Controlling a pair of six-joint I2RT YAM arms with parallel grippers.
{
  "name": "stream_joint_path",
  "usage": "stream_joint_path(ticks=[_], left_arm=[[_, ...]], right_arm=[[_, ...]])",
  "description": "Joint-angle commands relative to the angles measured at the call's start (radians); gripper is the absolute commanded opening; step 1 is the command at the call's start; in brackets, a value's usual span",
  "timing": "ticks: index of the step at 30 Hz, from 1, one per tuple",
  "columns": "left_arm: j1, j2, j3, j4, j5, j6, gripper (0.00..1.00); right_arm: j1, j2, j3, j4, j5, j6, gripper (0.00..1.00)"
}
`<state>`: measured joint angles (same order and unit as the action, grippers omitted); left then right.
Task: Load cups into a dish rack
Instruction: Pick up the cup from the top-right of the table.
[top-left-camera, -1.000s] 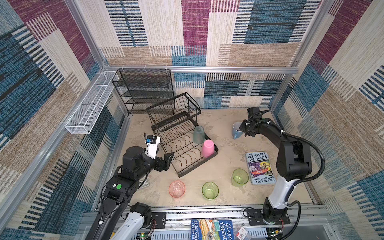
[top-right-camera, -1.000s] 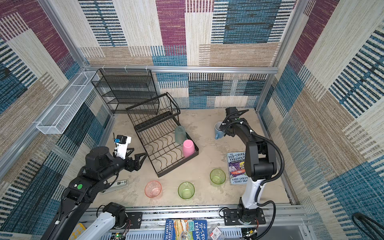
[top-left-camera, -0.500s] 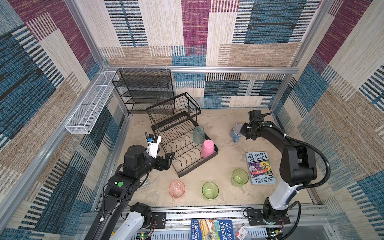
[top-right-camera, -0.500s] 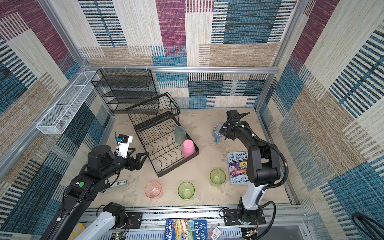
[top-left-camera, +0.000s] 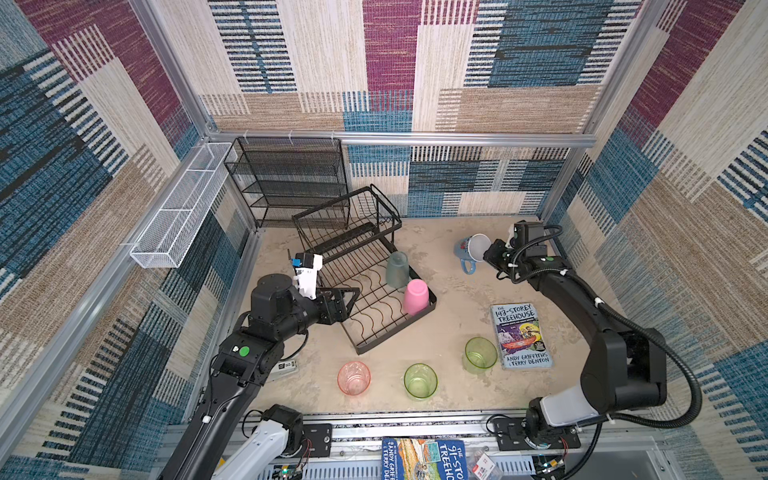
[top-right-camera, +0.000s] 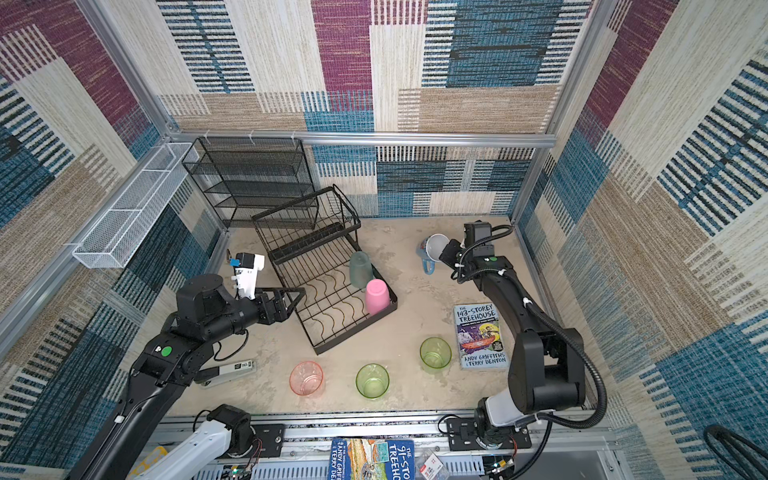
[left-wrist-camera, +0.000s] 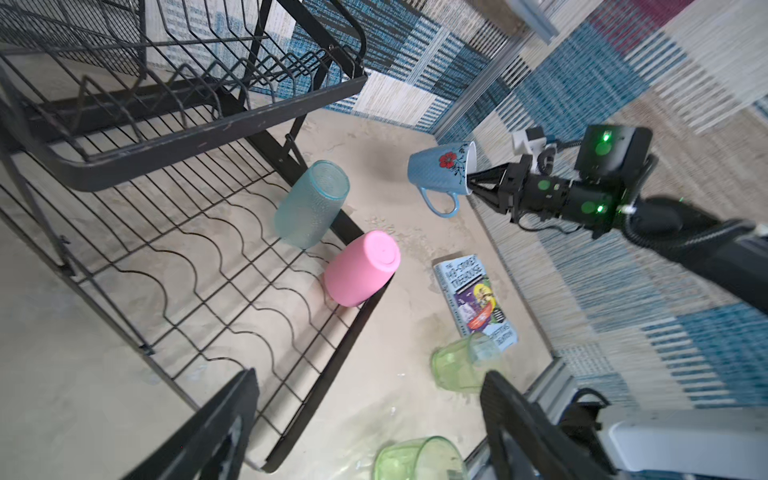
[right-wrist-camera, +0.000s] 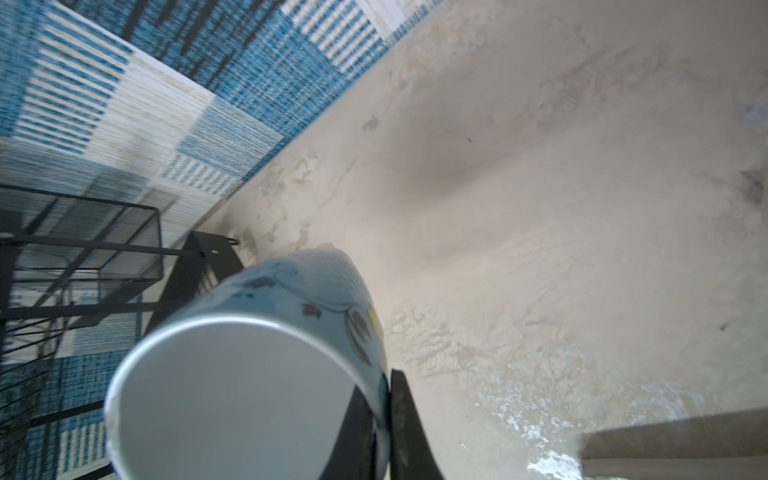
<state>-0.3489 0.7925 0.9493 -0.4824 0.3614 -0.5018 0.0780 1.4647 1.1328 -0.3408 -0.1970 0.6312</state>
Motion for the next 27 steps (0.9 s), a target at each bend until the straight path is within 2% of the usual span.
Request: stream_joint_path(ticks=[1, 5, 9, 14, 20, 27], left_arm=[[-0.03, 0.005, -0.015, 0.129, -0.001, -0.196, 0.87], [-0.118, 0.02, -0.049, 0.251, -0.072, -0.33, 0.87], [-0.236, 0.062, -0.06, 0.346, -0.185, -0.394, 0.86], [-0.351, 0.135, -0.112, 0.567, -0.309, -0.517, 0.84], [-0.451, 0.258, -0.083, 0.787, -0.412, -0.481, 0.83], [-0.512, 0.431, -0.041, 1.016, -0.497, -0.461, 0.81]], right_arm=[[0.0, -0.069, -0.035, 0.172, -0.082, 0.036, 0.0], [0.0, -0.146, -0.069, 0.242, -0.138, 0.062, 0.0], [0.0, -0.187, -0.084, 0.284, -0.203, 0.088, 0.0], [0.0, -0.245, -0.126, 0.362, -0.283, 0.143, 0.0], [0.0, -0.268, -0.134, 0.417, -0.391, 0.268, 0.0], [-0.001, -0.264, -0.136, 0.501, -0.48, 0.473, 0.0]])
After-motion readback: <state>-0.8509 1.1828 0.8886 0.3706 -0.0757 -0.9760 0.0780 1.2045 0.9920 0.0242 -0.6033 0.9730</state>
